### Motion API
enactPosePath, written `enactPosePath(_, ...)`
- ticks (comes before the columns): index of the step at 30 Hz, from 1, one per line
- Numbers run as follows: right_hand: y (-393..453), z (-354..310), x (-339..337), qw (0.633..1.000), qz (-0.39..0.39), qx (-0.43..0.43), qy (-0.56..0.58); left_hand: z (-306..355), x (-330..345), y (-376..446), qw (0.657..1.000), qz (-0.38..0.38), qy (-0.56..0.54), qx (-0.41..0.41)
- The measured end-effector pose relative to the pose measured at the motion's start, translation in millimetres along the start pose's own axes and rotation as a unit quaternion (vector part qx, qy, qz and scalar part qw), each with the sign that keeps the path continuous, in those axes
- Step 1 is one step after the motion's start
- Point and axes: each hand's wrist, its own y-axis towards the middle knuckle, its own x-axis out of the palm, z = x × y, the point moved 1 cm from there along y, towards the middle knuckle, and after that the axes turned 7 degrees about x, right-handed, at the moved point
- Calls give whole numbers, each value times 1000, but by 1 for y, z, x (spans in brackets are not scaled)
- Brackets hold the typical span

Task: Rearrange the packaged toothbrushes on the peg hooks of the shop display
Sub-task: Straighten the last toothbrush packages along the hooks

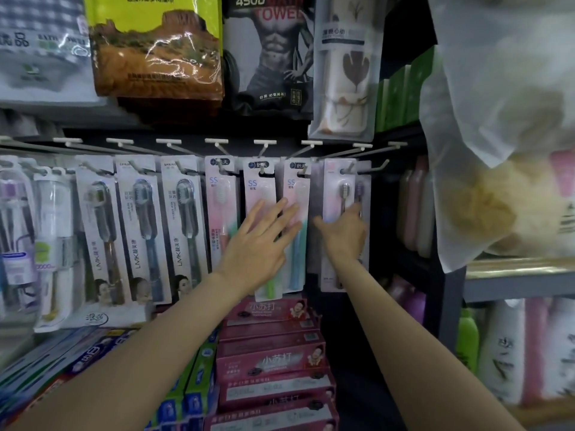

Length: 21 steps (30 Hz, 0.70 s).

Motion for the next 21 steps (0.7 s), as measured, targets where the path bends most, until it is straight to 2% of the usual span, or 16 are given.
enactPosePath(4, -5, 1, -6, 1000, -10, 0, 4, 6, -7, 4, 999, 6, -39, -25)
enactPosePath(13, -20, 36, -6, 976, -149, 79, 138, 30, -13, -4, 987, -45, -136, -76)
enactPosePath(16, -21, 37, -8, 971, -169, 85, 145, 35, -15, -4, 980, -41, -169, -100)
enactPosePath(18, -19, 40, -10, 971, -169, 73, 150, 38, -21, -3, 970, -25, -202, -131)
enactPosePath(21, -19, 46, -18, 971, -176, 44, 158, 41, -28, 5, 933, -9, -299, -198)
